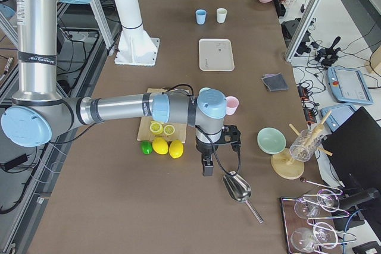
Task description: Place all cups on tray
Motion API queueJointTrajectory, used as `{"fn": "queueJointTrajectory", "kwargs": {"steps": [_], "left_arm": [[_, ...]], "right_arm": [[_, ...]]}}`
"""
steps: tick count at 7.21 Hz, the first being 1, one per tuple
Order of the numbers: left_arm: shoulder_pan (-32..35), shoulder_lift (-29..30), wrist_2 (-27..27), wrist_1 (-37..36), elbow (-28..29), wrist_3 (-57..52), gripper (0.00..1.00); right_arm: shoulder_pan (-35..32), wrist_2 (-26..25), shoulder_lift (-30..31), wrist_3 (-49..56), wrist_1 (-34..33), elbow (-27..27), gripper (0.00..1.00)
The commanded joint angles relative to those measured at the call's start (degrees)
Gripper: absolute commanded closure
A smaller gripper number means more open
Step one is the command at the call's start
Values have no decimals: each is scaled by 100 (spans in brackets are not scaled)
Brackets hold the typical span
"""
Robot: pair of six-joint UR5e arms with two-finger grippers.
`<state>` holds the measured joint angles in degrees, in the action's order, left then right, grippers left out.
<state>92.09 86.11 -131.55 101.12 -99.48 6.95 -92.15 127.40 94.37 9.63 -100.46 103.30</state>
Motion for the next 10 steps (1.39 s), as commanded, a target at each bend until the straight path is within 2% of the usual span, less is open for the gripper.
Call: {"fn": "queueJointTrajectory", "kwargs": {"steps": [1,3,4,6,7,8,9,10], "left_arm": [[-16,55,-20,13,113,-1,2],[-33,195,-81,101,271,-19,2],[-94,526,-160,92,654,190,2],[-112,618,-240,127,746,289,2],[-112,618,-257,180,650,254,2],[-121,644,-257,372,649,306,2],[-208,757,-257,443,632,315,2],[-366,828,-257,479,554,733,2]], "right_arm": [[-5,163,-32,4,0,14,0],[65,189,-277,4,-9,-169,0],[74,145,-314,12,-26,-127,0],[170,119,-428,-57,9,-309,0],[223,275,-454,-571,17,-258,0],[380,686,-411,-1003,748,-249,0],[791,733,-463,-1747,1556,-267,0],[1326,699,-637,-2824,1965,-223,0]]}}
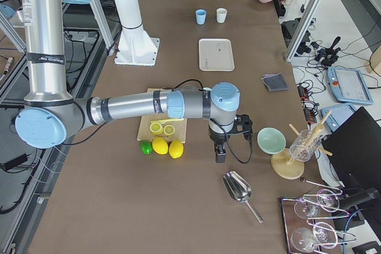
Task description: Place all cups on tray
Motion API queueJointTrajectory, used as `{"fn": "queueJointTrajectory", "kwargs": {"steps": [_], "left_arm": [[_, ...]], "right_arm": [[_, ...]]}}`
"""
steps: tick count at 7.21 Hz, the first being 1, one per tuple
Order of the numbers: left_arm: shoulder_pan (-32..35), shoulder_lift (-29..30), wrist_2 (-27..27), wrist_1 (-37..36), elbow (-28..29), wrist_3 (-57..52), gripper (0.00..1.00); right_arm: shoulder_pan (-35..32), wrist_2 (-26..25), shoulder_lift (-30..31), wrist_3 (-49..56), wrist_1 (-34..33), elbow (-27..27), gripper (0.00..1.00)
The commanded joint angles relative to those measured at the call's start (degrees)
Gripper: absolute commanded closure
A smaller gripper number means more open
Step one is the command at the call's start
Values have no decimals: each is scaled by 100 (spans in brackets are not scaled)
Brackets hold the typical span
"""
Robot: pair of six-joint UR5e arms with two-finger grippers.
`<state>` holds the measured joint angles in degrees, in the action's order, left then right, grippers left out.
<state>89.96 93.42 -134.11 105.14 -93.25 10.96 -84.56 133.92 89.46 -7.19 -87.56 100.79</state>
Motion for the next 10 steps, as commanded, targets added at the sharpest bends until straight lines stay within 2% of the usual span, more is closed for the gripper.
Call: {"fn": "queueJointTrajectory", "kwargs": {"steps": [1,3,4,5,7,8,10], "left_arm": [[-285,133,-10,329,-132,667,2],[-496,133,-1,700,-124,1108,2],[-497,133,-10,701,-132,1171,2],[-497,133,-10,701,-132,1171,2],[-497,133,-10,701,-141,1171,2],[-497,133,-10,701,-141,1171,2],[-497,133,-10,701,-141,1171,2]], "right_arm": [[1042,64,-296,-1719,792,46,0],[1738,-110,-631,-3001,802,579,0],[2168,-416,-623,-3512,802,800,0],[2546,-541,-571,-3683,836,819,0],[3241,-1119,-422,-4330,1413,785,0],[3384,-1157,-377,-4492,1730,680,0],[3446,-1201,-359,-4493,1795,469,0]]}}
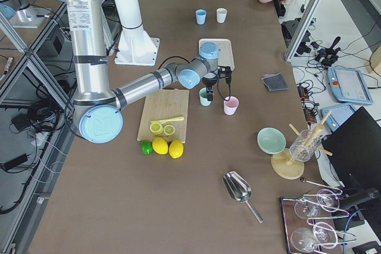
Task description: Place all cups on tray
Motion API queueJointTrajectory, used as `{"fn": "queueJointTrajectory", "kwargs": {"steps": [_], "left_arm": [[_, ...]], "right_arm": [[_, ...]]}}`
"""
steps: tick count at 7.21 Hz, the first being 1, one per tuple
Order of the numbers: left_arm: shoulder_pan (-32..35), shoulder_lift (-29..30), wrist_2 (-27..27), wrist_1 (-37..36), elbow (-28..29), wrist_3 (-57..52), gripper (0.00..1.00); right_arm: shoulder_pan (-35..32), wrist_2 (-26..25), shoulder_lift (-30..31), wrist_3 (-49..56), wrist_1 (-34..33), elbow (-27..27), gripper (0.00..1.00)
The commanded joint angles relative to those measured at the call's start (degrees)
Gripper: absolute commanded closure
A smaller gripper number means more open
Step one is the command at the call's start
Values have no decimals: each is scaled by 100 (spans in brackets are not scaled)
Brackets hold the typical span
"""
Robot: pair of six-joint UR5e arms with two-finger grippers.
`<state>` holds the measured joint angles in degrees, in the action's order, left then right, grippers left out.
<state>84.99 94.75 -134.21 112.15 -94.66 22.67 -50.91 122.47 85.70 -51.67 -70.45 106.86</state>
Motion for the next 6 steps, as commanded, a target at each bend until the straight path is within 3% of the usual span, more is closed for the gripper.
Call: {"fn": "queueJointTrajectory", "kwargs": {"steps": [1,3,4,5,6], "left_arm": [[0,0,-9,0,-18,0,2],[0,9,0,-9,-35,0,2],[0,9,-26,-9,-35,0,2],[0,9,-35,-9,-53,0,2],[0,0,-35,-26,-114,0,2]], "right_arm": [[177,-135,17,-36,84,-209,0],[370,-153,8,-36,84,-314,0],[449,-180,-62,-36,84,-437,17],[459,-180,-88,-19,84,-499,81],[459,-154,-176,-27,84,-473,100]]}}
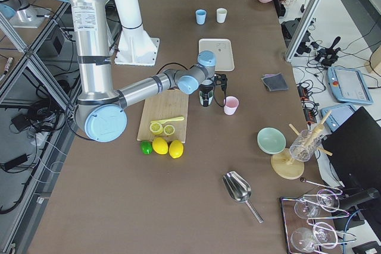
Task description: Place all cups on tray
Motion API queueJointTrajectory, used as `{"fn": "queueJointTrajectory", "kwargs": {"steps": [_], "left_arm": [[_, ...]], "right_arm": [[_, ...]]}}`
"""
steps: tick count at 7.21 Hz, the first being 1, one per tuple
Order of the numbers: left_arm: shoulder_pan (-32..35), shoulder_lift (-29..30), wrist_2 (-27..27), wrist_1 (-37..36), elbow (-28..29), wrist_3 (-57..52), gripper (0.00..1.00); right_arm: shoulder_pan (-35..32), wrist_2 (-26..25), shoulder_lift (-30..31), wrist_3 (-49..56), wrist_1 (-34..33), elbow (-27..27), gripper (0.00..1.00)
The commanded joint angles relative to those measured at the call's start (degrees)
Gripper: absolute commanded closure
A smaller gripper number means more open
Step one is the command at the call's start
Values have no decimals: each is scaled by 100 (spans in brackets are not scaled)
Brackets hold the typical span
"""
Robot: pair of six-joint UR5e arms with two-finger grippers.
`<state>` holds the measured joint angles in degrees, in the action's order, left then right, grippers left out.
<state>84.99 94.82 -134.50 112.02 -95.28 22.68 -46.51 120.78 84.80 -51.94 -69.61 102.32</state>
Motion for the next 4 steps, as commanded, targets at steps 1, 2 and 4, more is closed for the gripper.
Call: {"fn": "queueJointTrajectory", "kwargs": {"steps": [1,2,4], "left_arm": [[0,-7,-180,-31,-70,17,2],[0,2,-217,-57,-79,18,2],[0,28,-252,-31,-131,271,2]], "right_arm": [[10,51,-138,-18,-9,24,100],[-68,94,-148,-18,-9,51,100],[-348,644,-575,-79,-61,60,100]]}}
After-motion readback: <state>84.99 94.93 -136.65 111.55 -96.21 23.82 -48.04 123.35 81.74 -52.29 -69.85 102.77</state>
